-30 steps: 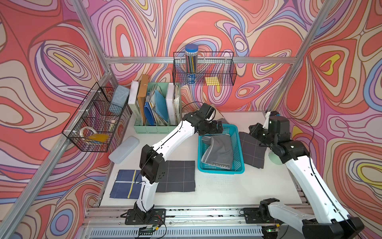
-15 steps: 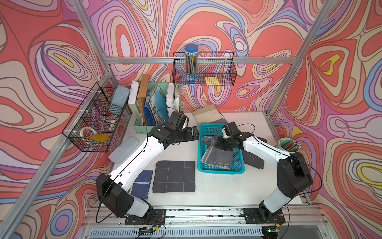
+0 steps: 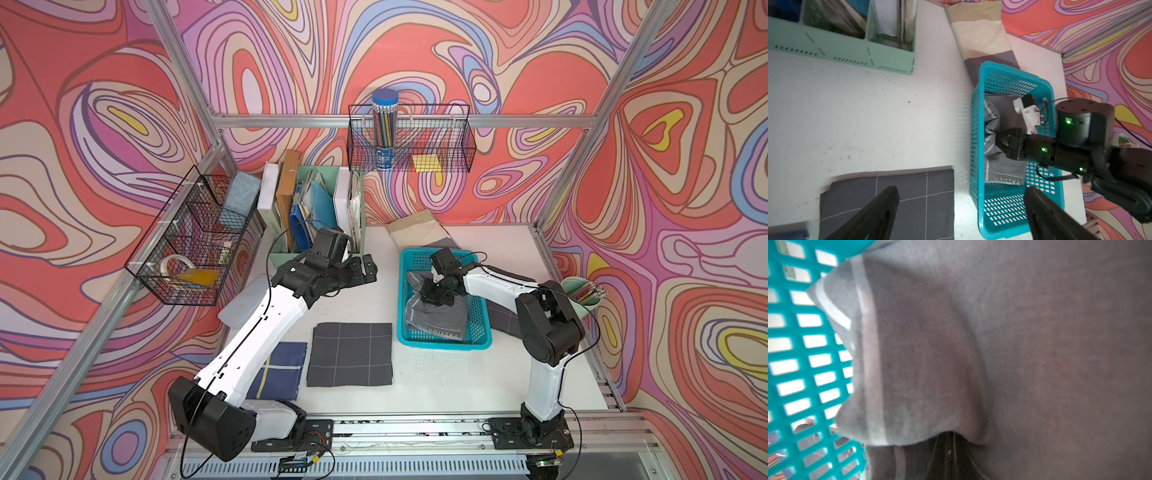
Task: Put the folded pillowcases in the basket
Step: Adjust the pillowcase at the center of the board.
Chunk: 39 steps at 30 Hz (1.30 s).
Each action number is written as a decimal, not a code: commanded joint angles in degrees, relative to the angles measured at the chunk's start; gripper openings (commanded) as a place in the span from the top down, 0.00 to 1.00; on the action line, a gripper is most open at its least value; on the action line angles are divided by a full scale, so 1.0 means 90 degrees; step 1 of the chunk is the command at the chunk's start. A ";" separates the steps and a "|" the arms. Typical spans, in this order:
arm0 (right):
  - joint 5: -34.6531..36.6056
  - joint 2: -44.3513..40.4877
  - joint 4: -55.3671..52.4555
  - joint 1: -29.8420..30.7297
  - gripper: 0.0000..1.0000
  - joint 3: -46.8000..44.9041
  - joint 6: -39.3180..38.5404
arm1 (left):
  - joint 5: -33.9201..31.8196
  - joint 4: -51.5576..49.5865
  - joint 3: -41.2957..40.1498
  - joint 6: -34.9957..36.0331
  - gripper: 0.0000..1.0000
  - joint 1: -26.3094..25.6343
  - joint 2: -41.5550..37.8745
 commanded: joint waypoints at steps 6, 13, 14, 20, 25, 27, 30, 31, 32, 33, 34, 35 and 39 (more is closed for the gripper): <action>0.1045 -0.1793 -0.1205 0.0153 0.71 0.0414 -0.0508 | -0.0386 -0.0848 -0.1034 -0.0765 0.01 0.0789 -0.0983; 0.0352 -0.2071 -0.1466 0.1187 0.94 0.0776 -0.1070 | 0.0515 -0.0744 -0.1795 -0.0995 0.02 0.1652 -0.1931; 0.0332 -0.1989 -0.1452 0.1510 0.98 0.0814 -0.1071 | 0.0530 -0.0774 -0.1873 -0.0998 0.03 0.1772 -0.2059; 0.0320 -0.0662 -0.1512 0.3136 1.00 0.1485 -0.0910 | 0.0044 -0.1069 -0.1928 -0.1019 0.18 0.2029 -0.2727; 0.0384 0.0690 -0.1733 0.3489 1.00 0.2266 -0.0962 | 0.0104 -0.1007 -0.2150 -0.1289 0.48 0.2029 -0.3135; 0.0331 0.1186 -0.1839 0.3497 1.00 0.2626 -0.1044 | 0.0070 -0.1084 -0.2205 -0.1312 0.68 0.2028 -0.3209; 0.0133 0.1884 -0.1959 0.3514 1.00 0.3182 -0.1218 | -0.0144 -0.1246 -0.2199 -0.1241 0.83 0.2029 -0.3278; 0.0049 0.2109 -0.2007 0.3519 1.00 0.3352 -0.1270 | -0.0184 -0.1269 -0.2196 -0.1216 0.85 0.2029 -0.3296; 0.0041 0.2304 -0.2134 0.3519 1.00 0.3549 -0.1290 | -0.0182 -0.1287 -0.2187 -0.1197 0.85 0.2034 -0.3307; 0.0038 0.2452 -0.2187 0.3519 1.00 0.3646 -0.1292 | -0.0169 -0.1297 -0.2177 -0.1167 0.85 0.2029 -0.3308; 0.0070 0.2571 -0.2255 0.3520 1.00 0.3717 -0.1272 | -0.0163 -0.1323 -0.2153 -0.1139 0.85 0.2033 -0.3299; 0.0154 0.2666 -0.2346 0.3520 1.00 0.3756 -0.1243 | -0.0185 -0.1352 -0.2122 -0.1094 0.85 0.2034 -0.3289; 0.0990 0.2793 -0.2593 0.3499 1.00 0.3811 -0.1009 | -0.0395 -0.1382 -0.2070 -0.0942 0.83 0.2035 -0.3274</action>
